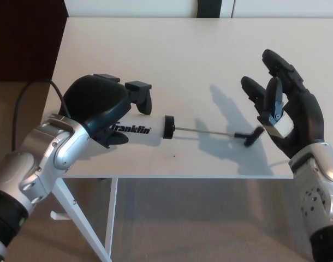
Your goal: The robot walks towards a desk on which an air pump is kept in the middle. It lifts it up and holds it with its left hand and uses its right hand to compress it by pushing its handle inwards.
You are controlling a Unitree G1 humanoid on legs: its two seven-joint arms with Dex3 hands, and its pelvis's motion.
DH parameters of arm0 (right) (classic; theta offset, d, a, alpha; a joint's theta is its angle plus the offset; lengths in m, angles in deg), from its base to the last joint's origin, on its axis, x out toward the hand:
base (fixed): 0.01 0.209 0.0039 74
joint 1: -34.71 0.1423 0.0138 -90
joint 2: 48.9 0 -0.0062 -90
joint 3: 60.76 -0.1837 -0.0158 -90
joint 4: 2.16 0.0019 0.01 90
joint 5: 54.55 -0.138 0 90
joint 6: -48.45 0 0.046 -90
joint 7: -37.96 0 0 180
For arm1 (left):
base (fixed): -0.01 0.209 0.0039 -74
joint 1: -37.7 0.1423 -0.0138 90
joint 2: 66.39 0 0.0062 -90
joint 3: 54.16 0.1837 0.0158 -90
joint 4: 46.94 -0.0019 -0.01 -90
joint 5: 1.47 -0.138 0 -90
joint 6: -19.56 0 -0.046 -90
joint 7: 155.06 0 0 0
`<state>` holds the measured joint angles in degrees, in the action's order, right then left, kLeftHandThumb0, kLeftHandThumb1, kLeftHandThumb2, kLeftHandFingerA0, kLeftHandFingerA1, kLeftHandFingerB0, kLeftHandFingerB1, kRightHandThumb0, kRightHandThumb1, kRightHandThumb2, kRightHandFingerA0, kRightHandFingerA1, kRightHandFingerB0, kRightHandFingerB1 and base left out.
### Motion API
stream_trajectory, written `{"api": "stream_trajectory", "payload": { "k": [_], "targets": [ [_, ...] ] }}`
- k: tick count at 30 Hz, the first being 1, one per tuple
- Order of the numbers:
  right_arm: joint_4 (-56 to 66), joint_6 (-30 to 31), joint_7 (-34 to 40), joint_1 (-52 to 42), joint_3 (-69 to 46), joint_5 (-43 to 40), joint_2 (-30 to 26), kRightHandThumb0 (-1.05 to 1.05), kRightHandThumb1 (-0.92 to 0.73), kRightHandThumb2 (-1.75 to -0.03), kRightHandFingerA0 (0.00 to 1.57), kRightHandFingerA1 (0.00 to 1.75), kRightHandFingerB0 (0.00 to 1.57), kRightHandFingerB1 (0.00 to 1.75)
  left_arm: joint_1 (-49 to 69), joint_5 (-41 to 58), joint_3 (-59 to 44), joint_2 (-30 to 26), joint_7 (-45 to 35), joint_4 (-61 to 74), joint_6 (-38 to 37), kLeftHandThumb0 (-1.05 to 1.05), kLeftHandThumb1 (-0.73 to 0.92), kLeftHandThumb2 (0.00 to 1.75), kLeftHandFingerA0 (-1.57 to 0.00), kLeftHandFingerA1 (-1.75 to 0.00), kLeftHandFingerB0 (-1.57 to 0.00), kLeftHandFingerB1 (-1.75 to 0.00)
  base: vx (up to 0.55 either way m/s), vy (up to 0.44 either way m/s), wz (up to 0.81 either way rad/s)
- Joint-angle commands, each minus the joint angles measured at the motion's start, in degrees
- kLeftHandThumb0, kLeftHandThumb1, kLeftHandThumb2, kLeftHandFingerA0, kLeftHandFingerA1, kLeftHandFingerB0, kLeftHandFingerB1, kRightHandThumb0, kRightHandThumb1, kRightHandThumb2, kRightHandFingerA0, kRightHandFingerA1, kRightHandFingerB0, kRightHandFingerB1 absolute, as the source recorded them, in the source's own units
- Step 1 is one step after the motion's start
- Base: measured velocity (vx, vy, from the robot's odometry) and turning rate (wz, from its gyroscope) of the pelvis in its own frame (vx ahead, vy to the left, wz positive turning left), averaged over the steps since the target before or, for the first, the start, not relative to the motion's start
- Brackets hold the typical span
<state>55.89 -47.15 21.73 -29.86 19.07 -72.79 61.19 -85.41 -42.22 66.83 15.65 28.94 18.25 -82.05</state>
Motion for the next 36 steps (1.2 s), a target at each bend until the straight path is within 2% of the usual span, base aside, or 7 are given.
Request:
{"api": "stream_trajectory", "payload": {
  "k": [1,8,9,29,30,31,36],
  "targets": [
    [0.03,-0.01,0.67,-0.4,-0.07,0.11,0.27,-0.83,-0.74,-1.1,0.14,0.46,0.0,0.34,0.03,-0.77,-0.7,0.21,0.34,-0.04,-1.82,-0.06,0.74,0.57,-0.77,-1.75,-0.61,-1.52,0.0,0.0,0.0],
    [-2.79,-1.49,0.69,-1.02,-0.59,0.71,-0.27,-0.77,-0.71,-1.09,0.11,0.45,0.03,0.37,0.2,-1.16,-0.85,0.37,-0.01,1.0,-1.15,-0.24,0.59,0.84,-1.07,-1.41,-0.73,-1.22,0.0,0.0,0.0],
    [-3.43,-1.81,0.69,-1.18,-0.83,0.81,-0.63,-0.77,-0.73,-1.1,0.07,0.44,0.04,0.36,0.3,-1.09,-0.98,0.31,-0.27,1.08,-0.87,-0.14,0.75,0.59,-0.69,-1.75,-0.53,-1.56,0.0,0.0,0.0],
    [-2.99,-1.44,-0.02,-1.58,-2.46,0.25,-2.33,-0.82,-0.76,-1.11,0.15,0.46,0.0,0.33,0.63,-0.65,-1.91,-0.12,-1.05,0.28,-1.39,-0.08,0.8,0.61,-0.82,-1.75,-0.59,-1.51,0.0,0.0,0.0],
    [-3.01,-1.42,0.03,-1.63,-2.63,0.21,-2.46,-0.8,-0.92,-0.72,0.17,0.31,0.11,0.25,0.69,-0.78,-1.9,-0.16,-0.9,0.24,-1.45,-0.07,0.81,0.61,-0.81,-1.75,-0.57,-1.52,0.0,0.0,0.0],
    [-3.33,-1.58,-0.26,-1.65,-2.81,0.14,-2.72,-0.87,-0.79,-1.13,0.18,0.47,0.0,0.34,1.05,-0.65,-2.2,-0.04,-0.76,0.51,-0.97,-0.09,0.82,0.61,-0.79,-1.75,-0.53,-1.54,0.0,0.0,0.0],
    [-3.83,-1.33,-0.9,-1.55,-3.41,-0.41,-3.17,-0.78,-0.74,-1.12,0.07,0.43,0.02,0.33,2.4,2.44,-4.47,1.07,-1.99,1.5,0.5,-0.1,0.8,0.59,-0.75,-1.73,-0.55,-1.53,0.0,0.0,0.0]
  ]
}}
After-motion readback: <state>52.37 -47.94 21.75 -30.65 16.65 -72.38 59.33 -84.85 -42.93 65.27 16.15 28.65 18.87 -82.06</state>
